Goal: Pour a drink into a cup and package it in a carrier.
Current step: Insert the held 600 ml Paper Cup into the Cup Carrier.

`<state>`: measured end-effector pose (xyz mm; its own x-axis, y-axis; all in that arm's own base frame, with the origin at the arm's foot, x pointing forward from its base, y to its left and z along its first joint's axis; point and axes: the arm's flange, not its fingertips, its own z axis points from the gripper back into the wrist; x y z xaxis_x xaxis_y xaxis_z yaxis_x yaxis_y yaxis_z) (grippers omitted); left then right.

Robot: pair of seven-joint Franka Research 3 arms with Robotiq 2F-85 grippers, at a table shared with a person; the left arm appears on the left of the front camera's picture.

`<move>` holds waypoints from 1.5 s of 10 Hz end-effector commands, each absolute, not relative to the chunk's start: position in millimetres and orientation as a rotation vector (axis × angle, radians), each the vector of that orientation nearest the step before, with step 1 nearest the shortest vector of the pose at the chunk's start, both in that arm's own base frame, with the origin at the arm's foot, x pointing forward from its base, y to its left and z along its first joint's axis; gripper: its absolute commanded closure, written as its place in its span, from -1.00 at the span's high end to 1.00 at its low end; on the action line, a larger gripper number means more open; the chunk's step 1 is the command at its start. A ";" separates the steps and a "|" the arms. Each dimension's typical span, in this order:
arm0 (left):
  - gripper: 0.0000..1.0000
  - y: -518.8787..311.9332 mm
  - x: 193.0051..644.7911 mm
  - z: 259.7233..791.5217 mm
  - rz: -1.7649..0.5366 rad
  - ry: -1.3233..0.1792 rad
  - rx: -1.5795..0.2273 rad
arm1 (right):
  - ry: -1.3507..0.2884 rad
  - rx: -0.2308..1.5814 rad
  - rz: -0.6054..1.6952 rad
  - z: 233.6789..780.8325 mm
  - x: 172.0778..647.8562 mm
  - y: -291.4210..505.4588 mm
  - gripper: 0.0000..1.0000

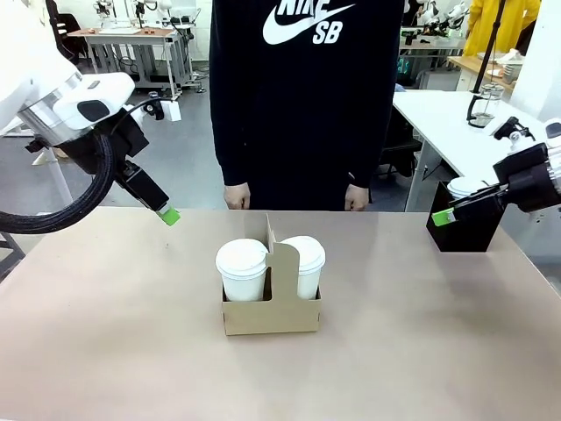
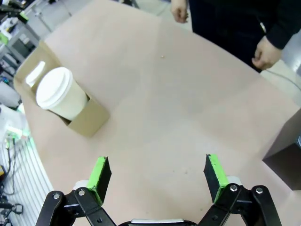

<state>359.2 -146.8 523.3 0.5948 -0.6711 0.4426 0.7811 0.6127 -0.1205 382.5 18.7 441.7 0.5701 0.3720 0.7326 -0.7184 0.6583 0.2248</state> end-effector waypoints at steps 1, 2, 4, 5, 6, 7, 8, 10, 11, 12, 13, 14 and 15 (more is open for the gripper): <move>1.00 -147.0 359.7 523.6 -0.852 -0.371 -0.317 | -0.716 0.530 0.680 441.1 382.7 18.3 1.00; 1.00 -147.0 359.7 523.6 -0.852 -0.371 -0.317 | -0.716 0.530 0.680 441.1 382.7 18.3 1.00; 1.00 -147.0 359.7 523.6 -0.852 -0.371 -0.317 | -0.716 0.530 0.680 441.1 382.7 18.3 1.00; 1.00 -147.0 359.7 523.6 -0.852 -0.371 -0.317 | -0.716 0.530 0.680 441.1 382.7 18.3 1.00; 1.00 -147.0 359.7 523.6 -0.852 -0.371 -0.317 | -0.716 0.530 0.680 441.1 382.7 18.3 1.00; 1.00 -147.0 359.7 523.6 -0.852 -0.371 -0.317 | -0.716 0.530 0.680 441.1 382.7 18.3 1.00; 1.00 -147.0 359.7 523.6 -0.852 -0.371 -0.317 | -0.716 0.530 0.680 441.1 382.7 18.3 1.00; 1.00 -147.0 359.7 523.6 -0.852 -0.371 -0.317 | -0.716 0.530 0.680 441.1 382.7 18.3 1.00; 1.00 -147.0 359.7 523.6 -0.852 -0.371 -0.317 | -0.716 0.530 0.680 441.1 382.7 18.3 1.00; 1.00 -147.0 359.7 523.6 -0.852 -0.371 -0.317 | -0.716 0.530 0.680 441.1 382.7 18.3 1.00; 1.00 -147.0 359.7 523.6 -0.852 -0.371 -0.317 | -0.716 0.530 0.680 441.1 382.7 18.3 1.00; 1.00 -147.0 359.7 523.6 -0.852 -0.371 -0.317 | -0.716 0.530 0.680 441.1 382.7 18.3 1.00; 1.00 -147.0 359.7 523.6 -0.852 -0.371 -0.317 | -0.716 0.530 0.680 441.1 382.7 18.3 1.00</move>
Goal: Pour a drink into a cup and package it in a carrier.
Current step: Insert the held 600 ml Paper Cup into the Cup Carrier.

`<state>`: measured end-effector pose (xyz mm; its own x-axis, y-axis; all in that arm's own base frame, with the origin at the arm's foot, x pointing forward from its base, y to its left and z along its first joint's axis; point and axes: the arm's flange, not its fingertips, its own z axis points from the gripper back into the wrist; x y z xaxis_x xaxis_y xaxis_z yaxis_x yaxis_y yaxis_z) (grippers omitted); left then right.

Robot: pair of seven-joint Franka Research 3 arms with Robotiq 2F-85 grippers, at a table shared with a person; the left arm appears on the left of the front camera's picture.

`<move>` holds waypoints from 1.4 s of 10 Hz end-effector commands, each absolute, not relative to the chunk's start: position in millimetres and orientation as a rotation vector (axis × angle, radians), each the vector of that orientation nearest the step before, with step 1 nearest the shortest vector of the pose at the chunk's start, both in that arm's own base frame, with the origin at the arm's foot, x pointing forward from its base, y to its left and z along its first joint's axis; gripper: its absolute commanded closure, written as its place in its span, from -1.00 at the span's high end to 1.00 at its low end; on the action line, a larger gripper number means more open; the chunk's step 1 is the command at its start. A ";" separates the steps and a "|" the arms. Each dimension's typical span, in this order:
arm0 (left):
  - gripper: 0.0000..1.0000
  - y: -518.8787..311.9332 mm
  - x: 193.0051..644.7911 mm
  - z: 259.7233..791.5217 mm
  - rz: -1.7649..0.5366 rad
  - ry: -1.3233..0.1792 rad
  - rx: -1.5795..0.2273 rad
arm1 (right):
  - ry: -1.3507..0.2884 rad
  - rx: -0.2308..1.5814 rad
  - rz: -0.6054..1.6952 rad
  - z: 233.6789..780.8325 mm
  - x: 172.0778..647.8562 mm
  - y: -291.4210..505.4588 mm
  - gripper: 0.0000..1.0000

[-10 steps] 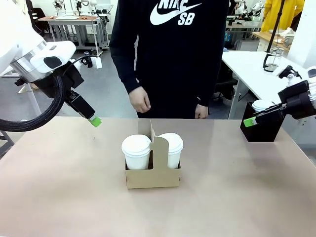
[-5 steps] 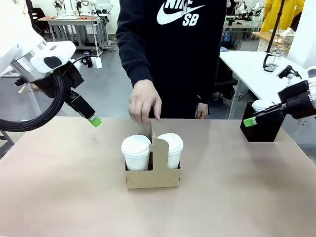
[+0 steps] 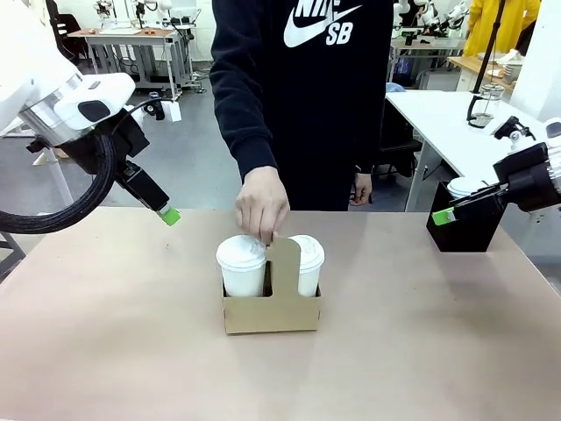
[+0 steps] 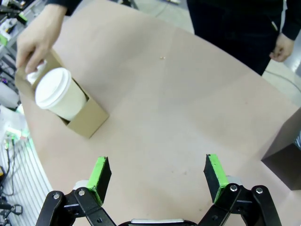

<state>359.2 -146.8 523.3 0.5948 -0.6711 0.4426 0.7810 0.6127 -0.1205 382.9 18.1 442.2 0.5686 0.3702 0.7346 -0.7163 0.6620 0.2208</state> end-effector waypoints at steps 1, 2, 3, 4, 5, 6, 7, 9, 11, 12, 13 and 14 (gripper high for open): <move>1.00 -147.0 359.7 523.6 -0.852 -0.371 -0.317 | -0.716 0.530 0.680 441.1 382.7 18.3 1.00; 1.00 -147.0 359.7 523.6 -0.852 -0.371 -0.317 | -0.716 0.530 0.680 441.1 382.7 18.3 1.00; 1.00 -147.0 359.7 523.6 -0.852 -0.371 -0.317 | -0.716 0.530 0.680 441.1 382.7 18.3 1.00; 1.00 -147.0 359.7 523.6 -0.852 -0.371 -0.317 | -0.716 0.530 0.680 441.1 382.7 18.3 1.00; 1.00 -147.0 359.7 523.6 -0.852 -0.371 -0.317 | -0.716 0.530 0.680 441.1 382.7 18.3 1.00; 1.00 -147.0 359.7 523.6 -0.852 -0.371 -0.317 | -0.716 0.530 0.680 441.1 382.7 18.3 1.00; 1.00 -147.0 359.7 523.6 -0.852 -0.371 -0.317 | -0.716 0.530 0.680 441.1 382.7 18.3 1.00; 1.00 -147.0 359.7 523.6 -0.852 -0.371 -0.317 | -0.716 0.530 0.680 441.1 382.7 18.3 1.00; 1.00 -147.0 359.7 523.6 -0.852 -0.371 -0.317 | -0.716 0.530 0.680 441.1 382.7 18.3 1.00; 1.00 -147.0 359.7 523.6 -0.852 -0.371 -0.317 | -0.716 0.530 0.680 441.1 382.7 18.3 1.00; 1.00 -147.0 359.7 523.6 -0.852 -0.371 -0.317 | -0.716 0.530 0.680 441.1 382.7 18.3 1.00; 1.00 -147.0 359.7 523.6 -0.852 -0.371 -0.317 | -0.716 0.530 0.680 441.1 382.7 18.3 1.00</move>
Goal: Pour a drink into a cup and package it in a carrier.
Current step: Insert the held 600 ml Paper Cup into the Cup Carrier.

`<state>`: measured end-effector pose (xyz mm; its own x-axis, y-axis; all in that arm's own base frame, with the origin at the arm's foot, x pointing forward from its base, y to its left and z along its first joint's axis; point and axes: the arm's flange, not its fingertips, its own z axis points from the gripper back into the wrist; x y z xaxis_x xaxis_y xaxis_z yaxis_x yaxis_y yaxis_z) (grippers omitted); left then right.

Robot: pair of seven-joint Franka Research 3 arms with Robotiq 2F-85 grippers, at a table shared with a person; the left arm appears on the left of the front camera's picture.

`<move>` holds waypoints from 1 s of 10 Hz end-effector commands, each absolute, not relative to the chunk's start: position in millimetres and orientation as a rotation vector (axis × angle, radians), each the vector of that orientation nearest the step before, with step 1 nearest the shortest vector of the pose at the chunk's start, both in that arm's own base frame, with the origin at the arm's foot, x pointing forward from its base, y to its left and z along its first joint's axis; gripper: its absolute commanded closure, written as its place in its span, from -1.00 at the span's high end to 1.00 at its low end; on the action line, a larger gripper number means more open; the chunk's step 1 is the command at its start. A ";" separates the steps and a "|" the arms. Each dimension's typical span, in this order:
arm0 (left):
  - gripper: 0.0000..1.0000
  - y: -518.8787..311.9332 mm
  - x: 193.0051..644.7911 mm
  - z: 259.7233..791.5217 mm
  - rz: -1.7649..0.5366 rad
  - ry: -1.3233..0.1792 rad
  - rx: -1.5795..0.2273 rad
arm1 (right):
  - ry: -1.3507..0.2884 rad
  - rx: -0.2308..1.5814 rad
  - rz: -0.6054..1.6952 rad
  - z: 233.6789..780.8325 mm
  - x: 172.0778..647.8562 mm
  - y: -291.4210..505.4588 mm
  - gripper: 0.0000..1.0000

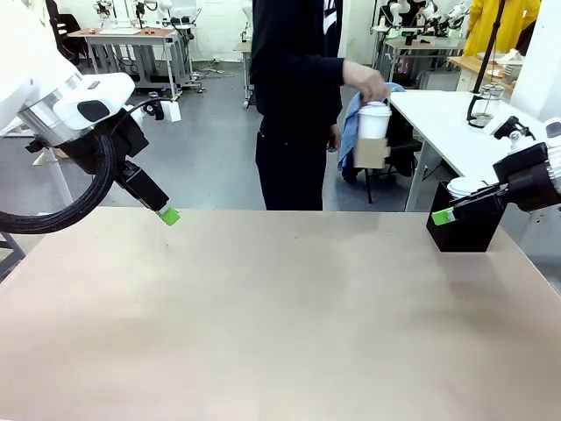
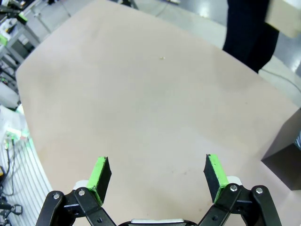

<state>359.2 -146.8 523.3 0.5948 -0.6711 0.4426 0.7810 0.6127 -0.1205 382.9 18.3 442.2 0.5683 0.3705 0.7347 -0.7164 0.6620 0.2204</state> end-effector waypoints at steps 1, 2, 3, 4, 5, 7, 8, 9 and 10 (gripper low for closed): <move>1.00 -147.0 359.7 523.6 -0.852 -0.371 -0.317 | -0.716 0.530 0.680 441.1 382.7 18.3 1.00; 1.00 -147.0 359.7 523.6 -0.852 -0.371 -0.317 | -0.716 0.530 0.680 441.1 382.7 18.3 1.00; 1.00 -147.0 359.7 523.6 -0.852 -0.371 -0.317 | -0.716 0.530 0.680 441.1 382.7 18.3 1.00; 1.00 -147.0 359.7 523.6 -0.852 -0.371 -0.317 | -0.716 0.530 0.680 441.1 382.7 18.3 1.00; 1.00 -147.0 359.7 523.6 -0.852 -0.371 -0.317 | -0.716 0.530 0.680 441.1 382.7 18.3 1.00; 1.00 -147.0 359.7 523.6 -0.852 -0.371 -0.317 | -0.716 0.530 0.680 441.1 382.7 18.3 1.00; 1.00 -147.0 359.7 523.6 -0.852 -0.371 -0.317 | -0.716 0.530 0.680 441.1 382.7 18.3 1.00; 1.00 -147.0 359.7 523.6 -0.852 -0.371 -0.317 | -0.716 0.530 0.680 441.1 382.7 18.3 1.00; 1.00 -147.0 359.7 523.6 -0.852 -0.371 -0.317 | -0.716 0.530 0.680 441.1 382.7 18.3 1.00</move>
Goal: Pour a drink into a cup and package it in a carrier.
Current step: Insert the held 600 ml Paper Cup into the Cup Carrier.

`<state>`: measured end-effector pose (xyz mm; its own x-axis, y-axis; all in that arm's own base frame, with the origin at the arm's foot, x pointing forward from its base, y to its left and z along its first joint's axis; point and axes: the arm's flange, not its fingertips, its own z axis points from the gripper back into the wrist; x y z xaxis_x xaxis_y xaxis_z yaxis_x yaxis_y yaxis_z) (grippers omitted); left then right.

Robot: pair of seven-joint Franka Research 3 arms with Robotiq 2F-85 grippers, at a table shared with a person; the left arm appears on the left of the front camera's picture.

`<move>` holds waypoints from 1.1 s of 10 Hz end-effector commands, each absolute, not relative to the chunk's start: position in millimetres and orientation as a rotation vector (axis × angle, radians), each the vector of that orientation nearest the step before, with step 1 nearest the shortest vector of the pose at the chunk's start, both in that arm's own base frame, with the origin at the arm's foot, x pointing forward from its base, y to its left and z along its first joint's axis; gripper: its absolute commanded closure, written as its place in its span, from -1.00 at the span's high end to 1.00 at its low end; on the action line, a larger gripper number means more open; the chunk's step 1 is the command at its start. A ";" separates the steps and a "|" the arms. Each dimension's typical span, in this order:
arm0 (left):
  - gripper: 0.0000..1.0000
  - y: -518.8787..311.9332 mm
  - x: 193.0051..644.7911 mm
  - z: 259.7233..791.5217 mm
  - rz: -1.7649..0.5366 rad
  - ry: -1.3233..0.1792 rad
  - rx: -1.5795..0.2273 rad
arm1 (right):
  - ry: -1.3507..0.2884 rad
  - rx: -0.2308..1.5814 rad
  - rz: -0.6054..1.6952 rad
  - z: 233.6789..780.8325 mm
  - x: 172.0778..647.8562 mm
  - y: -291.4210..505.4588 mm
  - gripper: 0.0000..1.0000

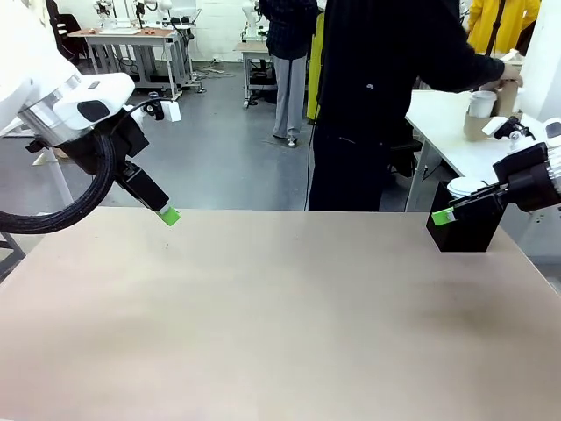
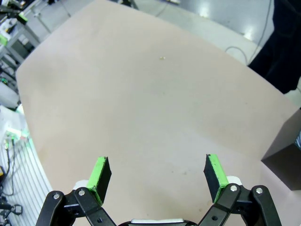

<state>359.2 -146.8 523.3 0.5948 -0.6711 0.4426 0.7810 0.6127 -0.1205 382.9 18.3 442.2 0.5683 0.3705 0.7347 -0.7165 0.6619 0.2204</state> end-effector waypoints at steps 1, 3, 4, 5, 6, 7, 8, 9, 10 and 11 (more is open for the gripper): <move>1.00 -147.0 359.7 523.6 -0.852 -0.371 -0.317 | -0.716 0.530 0.680 441.1 382.7 18.3 1.00; 1.00 -147.0 359.7 523.6 -0.852 -0.371 -0.317 | -0.716 0.530 0.680 441.1 382.7 18.3 1.00; 1.00 -147.0 359.7 523.6 -0.852 -0.371 -0.317 | -0.716 0.530 0.680 441.1 382.7 18.3 1.00; 1.00 -147.0 359.7 523.6 -0.852 -0.371 -0.317 | -0.716 0.530 0.680 441.1 382.7 18.3 1.00; 1.00 -147.0 359.7 523.6 -0.852 -0.371 -0.317 | -0.716 0.530 0.680 441.1 382.7 18.3 1.00; 1.00 -147.0 359.7 523.6 -0.852 -0.371 -0.317 | -0.716 0.530 0.680 441.1 382.7 18.3 1.00; 1.00 -147.0 359.7 523.6 -0.852 -0.371 -0.317 | -0.716 0.530 0.680 441.1 382.7 18.3 1.00; 1.00 -147.0 359.7 523.6 -0.852 -0.371 -0.317 | -0.716 0.530 0.680 441.1 382.7 18.3 1.00; 1.00 -147.0 359.7 523.6 -0.852 -0.371 -0.317 | -0.716 0.530 0.680 441.1 382.7 18.3 1.00; 1.00 -147.0 359.7 523.6 -0.852 -0.371 -0.317 | -0.716 0.530 0.680 441.1 382.7 18.3 1.00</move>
